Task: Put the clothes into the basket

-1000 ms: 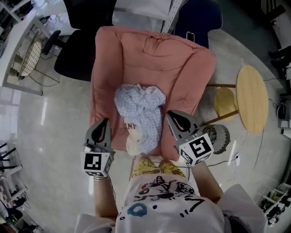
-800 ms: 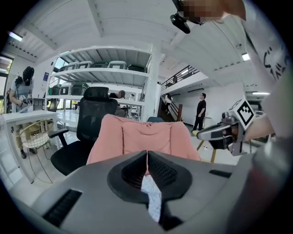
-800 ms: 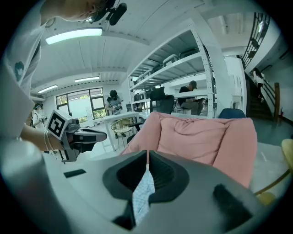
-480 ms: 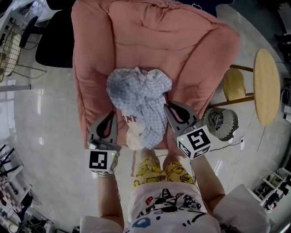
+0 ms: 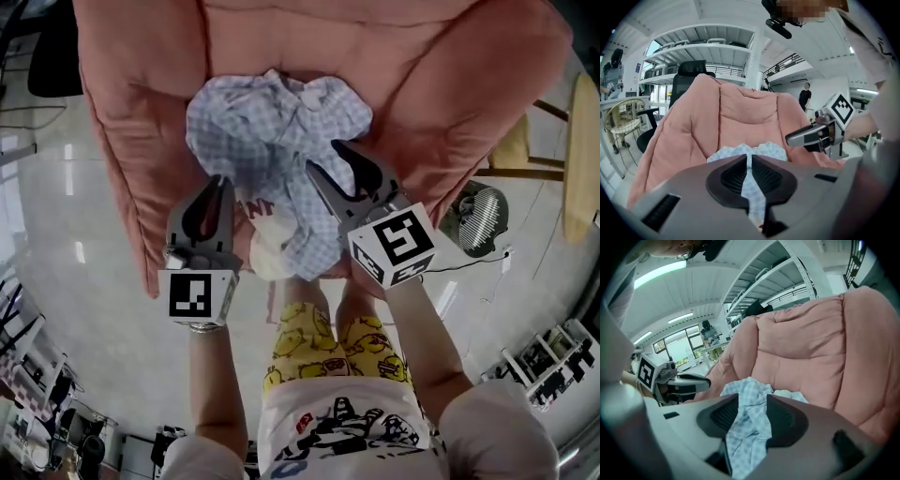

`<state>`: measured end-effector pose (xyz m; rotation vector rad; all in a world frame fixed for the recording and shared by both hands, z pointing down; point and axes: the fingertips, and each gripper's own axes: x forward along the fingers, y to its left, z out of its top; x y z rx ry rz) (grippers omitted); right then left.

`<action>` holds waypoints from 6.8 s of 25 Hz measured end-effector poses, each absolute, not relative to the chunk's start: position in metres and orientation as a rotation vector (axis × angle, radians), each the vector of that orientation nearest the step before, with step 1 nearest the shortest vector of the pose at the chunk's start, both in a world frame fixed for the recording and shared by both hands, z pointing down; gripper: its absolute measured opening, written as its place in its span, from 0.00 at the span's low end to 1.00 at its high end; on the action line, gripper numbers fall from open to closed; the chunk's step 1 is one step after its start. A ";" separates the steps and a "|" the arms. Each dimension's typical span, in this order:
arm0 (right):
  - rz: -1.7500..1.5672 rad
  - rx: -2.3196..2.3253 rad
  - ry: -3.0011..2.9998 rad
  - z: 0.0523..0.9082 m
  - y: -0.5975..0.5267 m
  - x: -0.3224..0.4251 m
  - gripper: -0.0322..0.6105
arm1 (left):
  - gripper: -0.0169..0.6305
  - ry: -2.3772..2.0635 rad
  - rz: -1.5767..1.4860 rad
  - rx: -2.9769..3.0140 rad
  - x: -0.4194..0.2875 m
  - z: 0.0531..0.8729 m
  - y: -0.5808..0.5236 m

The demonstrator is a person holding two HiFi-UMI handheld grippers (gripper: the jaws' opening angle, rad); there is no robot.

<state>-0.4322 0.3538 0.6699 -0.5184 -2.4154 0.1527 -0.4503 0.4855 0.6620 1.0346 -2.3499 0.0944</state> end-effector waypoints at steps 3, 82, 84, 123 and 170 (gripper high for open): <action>0.126 -0.487 -2.401 0.693 0.348 -0.440 0.38 | 0.14 -2.312 0.064 1.017 -0.450 0.682 0.479; -0.090 0.233 -3.105 0.178 0.101 -0.085 0.11 | 0.05 -2.368 0.220 1.963 -0.238 0.275 0.250; -0.075 0.296 -3.124 0.168 0.090 -0.058 0.11 | 0.05 -2.356 0.207 1.991 -0.221 0.269 0.238; -0.528 1.372 -2.714 0.103 -0.090 0.304 0.11 | 0.05 -1.887 0.251 2.514 0.009 0.246 0.019; -0.138 0.503 -2.550 0.391 -0.261 0.119 0.11 | 0.05 -1.734 0.230 2.345 -0.074 0.370 -0.233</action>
